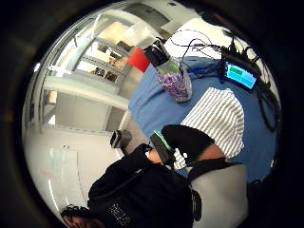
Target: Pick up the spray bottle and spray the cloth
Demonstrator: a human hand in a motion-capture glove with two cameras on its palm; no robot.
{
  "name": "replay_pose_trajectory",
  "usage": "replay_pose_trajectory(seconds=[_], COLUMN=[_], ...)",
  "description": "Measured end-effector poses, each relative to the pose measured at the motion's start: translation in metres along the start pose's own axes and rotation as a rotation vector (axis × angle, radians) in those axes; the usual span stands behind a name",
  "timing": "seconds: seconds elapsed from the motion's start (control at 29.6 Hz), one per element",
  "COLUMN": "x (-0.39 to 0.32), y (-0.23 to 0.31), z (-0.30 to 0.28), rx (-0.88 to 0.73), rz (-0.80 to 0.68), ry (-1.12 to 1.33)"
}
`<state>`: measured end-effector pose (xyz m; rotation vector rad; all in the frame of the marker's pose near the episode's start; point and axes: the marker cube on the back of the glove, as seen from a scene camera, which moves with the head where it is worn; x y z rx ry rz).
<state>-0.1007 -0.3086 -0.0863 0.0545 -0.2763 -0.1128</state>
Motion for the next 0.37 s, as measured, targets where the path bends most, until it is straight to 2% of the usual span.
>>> replay_pose_trajectory(seconds=[0.17, 0.27, 0.37], x=[0.003, 0.016, 0.008], y=[0.001, 0.028, 0.018], z=[-0.006, -0.019, -0.01], rx=[0.003, -0.027, -0.028], rz=[0.009, -0.013, -0.014], ry=[-0.001, 0.002, 0.003])
